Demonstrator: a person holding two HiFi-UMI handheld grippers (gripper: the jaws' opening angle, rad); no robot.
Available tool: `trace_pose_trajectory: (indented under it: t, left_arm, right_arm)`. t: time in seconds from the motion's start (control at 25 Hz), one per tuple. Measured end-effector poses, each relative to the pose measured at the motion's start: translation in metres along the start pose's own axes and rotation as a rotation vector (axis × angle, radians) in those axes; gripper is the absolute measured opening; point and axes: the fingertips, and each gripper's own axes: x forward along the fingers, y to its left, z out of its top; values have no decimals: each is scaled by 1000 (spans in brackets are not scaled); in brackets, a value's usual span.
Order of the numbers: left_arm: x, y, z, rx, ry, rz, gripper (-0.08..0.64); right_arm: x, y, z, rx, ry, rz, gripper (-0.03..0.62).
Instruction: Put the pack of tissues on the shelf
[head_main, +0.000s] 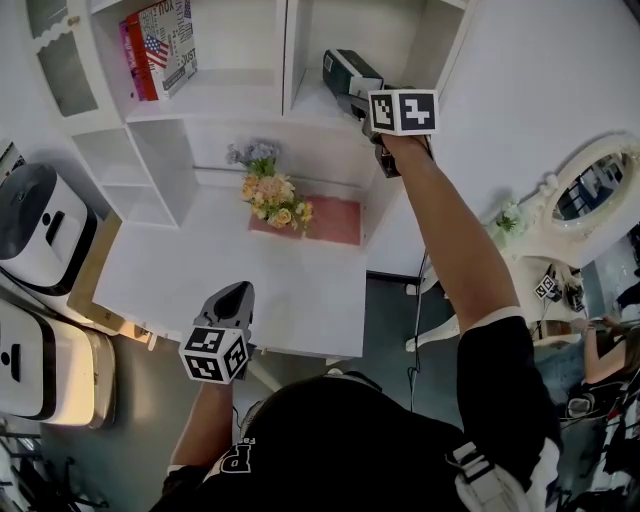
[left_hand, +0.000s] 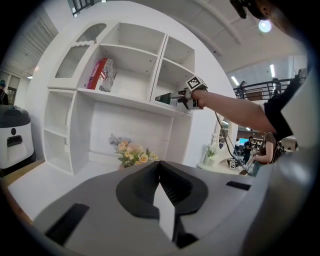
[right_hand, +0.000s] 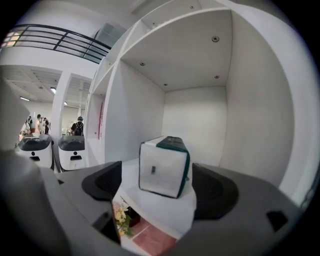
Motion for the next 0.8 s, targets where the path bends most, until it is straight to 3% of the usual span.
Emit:
trace_pose_trajectory:
  t: [0.2,0.36,0.68,0.72,0.8]
  left_arm:
    - [7,-12,-3,-28,6,-41,14]
    - [12,-20,-5,-22,15,-63,14]
    - [20,-38,-6,4,39,-112,14]
    - [20,-39,-6,5,40,-117,14]
    - [21,-40,-5,-7,40,-129,14]
  right_arm:
    - [-34,11,-12,-56,-40,0,420]
    - [-74,30,-23,-23,-142,57,414]
    - [-139,63,-61,55,-292,114,120]
    - [-145,66,-65,67,-304,122,55]
    - [-156,74,-75,96,-323,146,11]
